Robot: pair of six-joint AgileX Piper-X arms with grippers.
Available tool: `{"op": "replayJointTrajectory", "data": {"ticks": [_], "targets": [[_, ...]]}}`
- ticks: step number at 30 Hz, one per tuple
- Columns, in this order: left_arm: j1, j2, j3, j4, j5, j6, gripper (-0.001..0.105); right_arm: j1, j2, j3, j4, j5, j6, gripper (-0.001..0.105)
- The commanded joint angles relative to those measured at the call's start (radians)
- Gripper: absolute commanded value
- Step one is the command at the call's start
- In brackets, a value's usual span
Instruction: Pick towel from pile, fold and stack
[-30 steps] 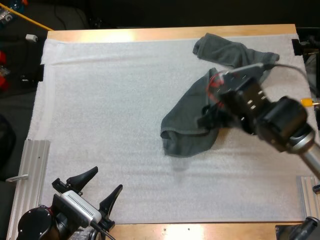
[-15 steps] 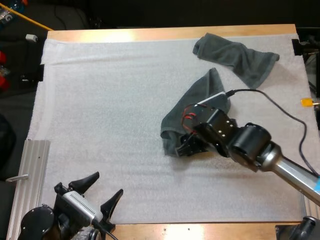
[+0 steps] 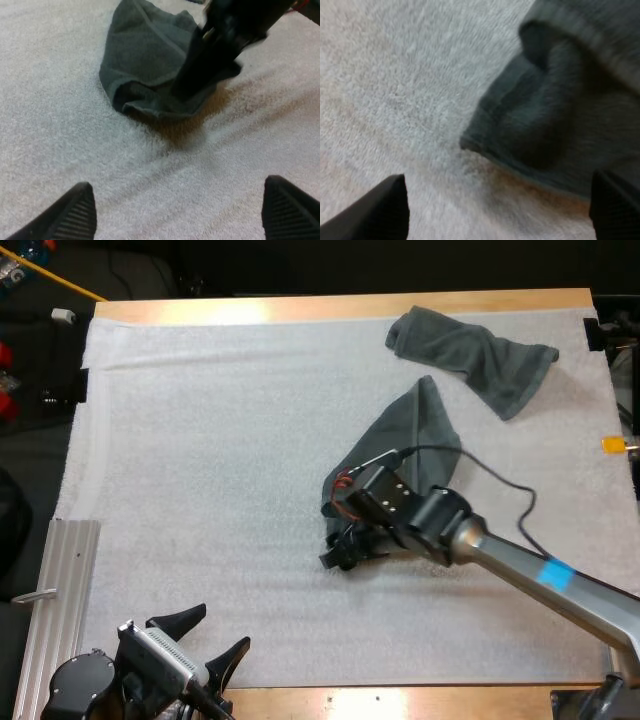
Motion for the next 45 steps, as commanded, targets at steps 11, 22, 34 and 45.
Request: {"op": "replayJointTrajectory", "data": {"ticks": [11,22,34,45], "targets": [[-0.007,0.002,-0.001,-0.003,0.008,-0.003,0.067,-0.002,0.17,-0.001,-0.125,-0.016,0.154,0.071],[-0.007,0.002,-0.001,-0.003,0.008,-0.003,0.067,-0.002,0.197,-0.015,-0.123,0.016,0.18,0.0],[-0.007,0.002,-0.001,-0.003,0.008,-0.003,0.067,-0.002,-0.061,-0.154,-0.123,0.136,0.008,0.0],[-0.007,0.002,-0.001,-0.003,0.008,-0.003,0.067,-0.002,-0.163,-0.36,-0.113,-0.035,0.015,0.0]]}}
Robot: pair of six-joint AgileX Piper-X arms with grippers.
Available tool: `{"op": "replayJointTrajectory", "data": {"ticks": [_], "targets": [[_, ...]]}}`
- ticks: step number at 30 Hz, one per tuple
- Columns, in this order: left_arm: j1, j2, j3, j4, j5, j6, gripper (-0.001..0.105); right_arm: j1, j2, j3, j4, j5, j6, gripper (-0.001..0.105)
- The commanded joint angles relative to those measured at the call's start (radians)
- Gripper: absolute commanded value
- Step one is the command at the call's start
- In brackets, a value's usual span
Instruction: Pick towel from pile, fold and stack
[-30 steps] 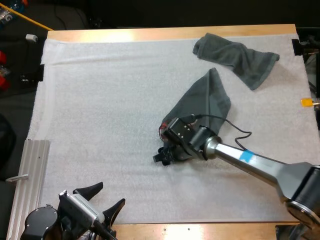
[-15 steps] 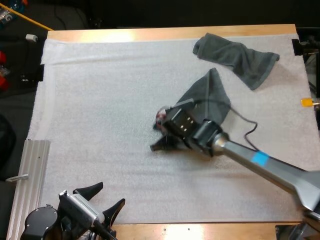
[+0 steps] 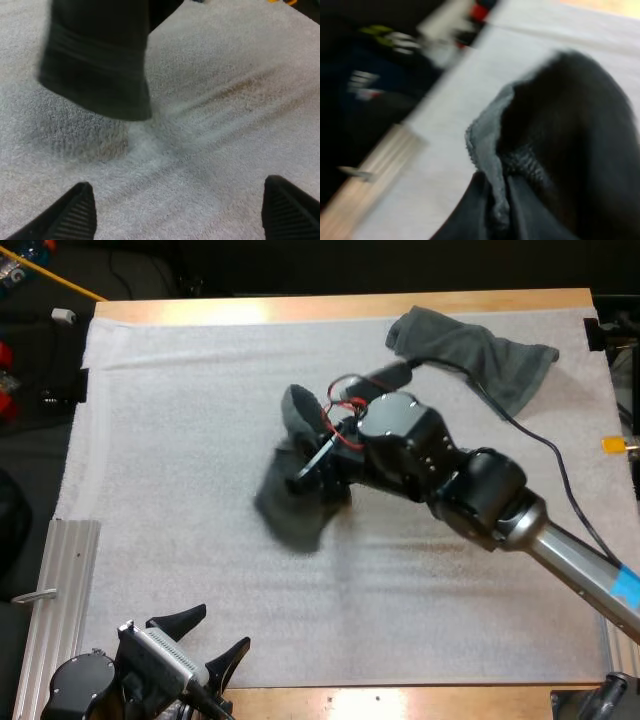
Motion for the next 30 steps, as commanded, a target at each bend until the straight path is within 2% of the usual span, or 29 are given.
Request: {"op": "replayJointTrajectory", "data": {"ticks": [1,6,8,10,14,19,22,30], "targets": [[-0.007,0.002,-0.001,-0.003,0.009,-0.003,0.067,-0.002,-0.016,-0.026,0.015,-0.036,-0.003,0.0],[-0.007,0.002,-0.001,-0.003,0.009,-0.003,0.067,-0.005,-0.024,-0.004,0.205,-0.019,-0.06,0.0],[-0.007,0.002,-0.001,-0.003,0.009,-0.003,0.067,-0.005,-0.017,0.05,0.281,0.024,-0.106,0.0],[-0.007,0.002,-0.001,-0.003,0.009,-0.003,0.067,-0.012,-0.013,0.14,0.327,0.088,-0.107,0.0],[-0.007,0.002,-0.001,-0.003,0.009,-0.003,0.067,-0.022,-0.013,0.294,0.357,0.105,-0.096,0.0],[-0.007,0.002,-0.001,-0.003,0.009,-0.003,0.067,-0.032,-0.013,0.46,0.413,0.282,-0.096,0.0],[-0.007,0.002,-0.001,-0.003,0.009,-0.003,0.067,-0.055,-0.015,0.505,0.452,0.363,-0.096,0.0],[-0.007,0.002,-0.001,-0.005,0.009,-0.003,0.067,-0.113,-0.04,0.511,0.5,0.373,-0.061,0.002]]}}
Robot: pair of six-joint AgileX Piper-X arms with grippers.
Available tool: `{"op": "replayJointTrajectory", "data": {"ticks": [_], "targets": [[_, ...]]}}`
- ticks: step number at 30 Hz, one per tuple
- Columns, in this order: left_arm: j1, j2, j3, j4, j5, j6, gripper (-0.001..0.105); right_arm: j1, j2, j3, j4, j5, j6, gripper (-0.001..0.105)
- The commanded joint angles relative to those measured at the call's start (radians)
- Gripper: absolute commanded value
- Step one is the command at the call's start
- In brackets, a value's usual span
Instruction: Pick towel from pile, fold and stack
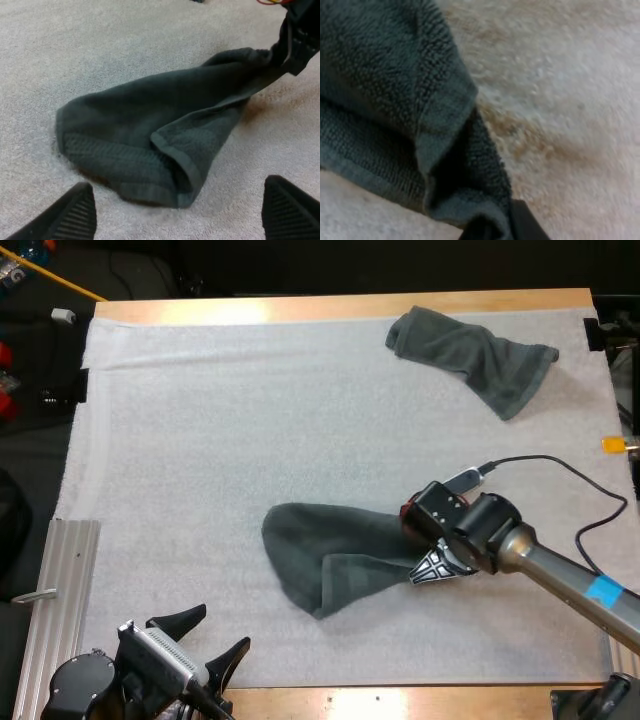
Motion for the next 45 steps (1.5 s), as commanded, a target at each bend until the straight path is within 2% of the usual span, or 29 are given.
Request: {"op": "replayJointTrajectory", "data": {"ticks": [1,2,4,5,6,7,8,15,19,24,32,38,45], "targets": [[-0.007,0.002,-0.001,-0.005,0.009,-0.003,0.067,-0.011,-0.026,-0.003,0.025,0.019,0.018,0.008],[-0.007,0.002,-0.001,-0.005,0.009,-0.003,0.067,-0.012,-0.031,-0.003,0.031,0.015,0.019,0.013],[-0.007,0.002,-0.001,-0.005,0.009,0.007,0.067,-0.012,-0.065,-0.003,0.045,0.011,0.019,0.041],[-0.007,0.002,-0.001,-0.005,0.009,0.01,0.067,-0.012,-0.076,-0.003,0.048,0.011,0.019,0.047],[-0.007,0.002,-0.001,-0.005,0.025,0.012,0.067,-0.012,-0.099,-0.003,0.054,0.011,0.019,0.062],[-0.007,0.007,-0.001,-0.005,0.046,0.012,0.067,-0.012,-0.121,-0.003,0.063,0.011,0.019,0.072],[-0.007,0.01,-0.001,-0.005,0.059,0.012,0.067,-0.012,-0.135,-0.003,0.071,0.011,0.019,0.075],[-0.007,0.084,-0.001,-0.005,0.103,0.012,0.067,-0.012,-0.324,-0.003,0.11,0.011,0.066,0.06],[-0.007,0.148,-0.001,-0.02,0.109,0.022,0.067,-0.012,-0.424,-0.003,0.118,0.002,0.095,0.061],[-0.014,0.218,-0.001,-0.094,0.172,0.022,0.067,-0.012,-0.504,-0.003,0.165,0.001,0.127,0.061],[-0.115,0.357,-0.001,-0.171,0.148,-0.001,0.067,-0.012,-0.546,-0.003,0.199,0.001,0.153,0.061],[-0.213,0.539,-0.001,-0.244,0.149,-0.019,0.067,-0.014,-0.546,0.01,0.184,0.033,0.153,0.061],[-0.327,0.787,-0.001,-0.395,0.149,-0.066,0.067,-0.014,-0.546,0.059,0.184,0.035,0.198,0.061]]}}
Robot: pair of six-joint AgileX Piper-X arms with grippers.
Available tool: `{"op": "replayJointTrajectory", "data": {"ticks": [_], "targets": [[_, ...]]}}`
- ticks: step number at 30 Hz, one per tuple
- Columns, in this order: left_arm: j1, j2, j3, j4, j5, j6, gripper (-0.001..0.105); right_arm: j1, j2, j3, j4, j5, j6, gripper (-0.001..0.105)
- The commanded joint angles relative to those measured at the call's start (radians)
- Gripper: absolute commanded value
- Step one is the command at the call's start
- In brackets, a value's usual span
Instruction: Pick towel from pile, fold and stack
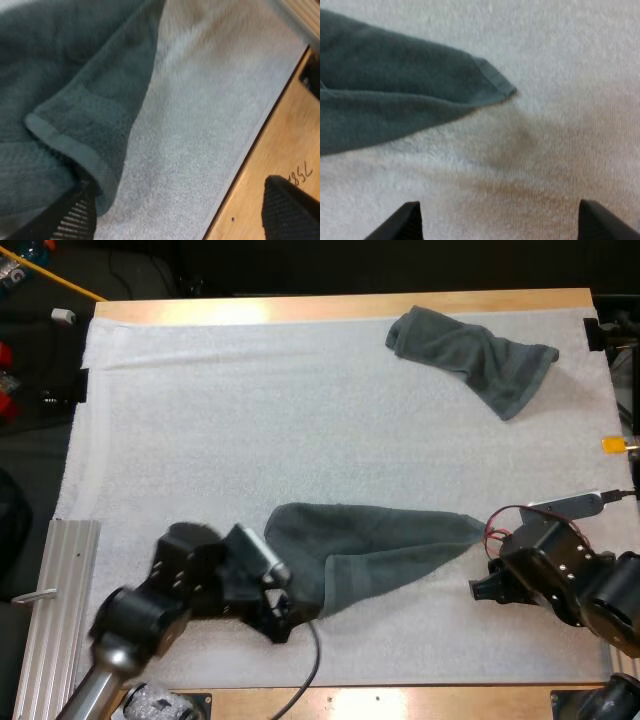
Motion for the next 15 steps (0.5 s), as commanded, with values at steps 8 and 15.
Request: {"op": "replayJointTrajectory", "data": {"ticks": [8,15], "targets": [[-0.025,0.276,-0.001,-0.136,-0.007,-0.086,0.067,-0.004,-0.007,0.016,0.014,0.011,0.03,0.061],[-0.025,0.46,-0.001,-0.281,-0.007,-0.162,0.067,-0.004,-0.007,0.016,0.014,0.011,0.03,0.061]]}}
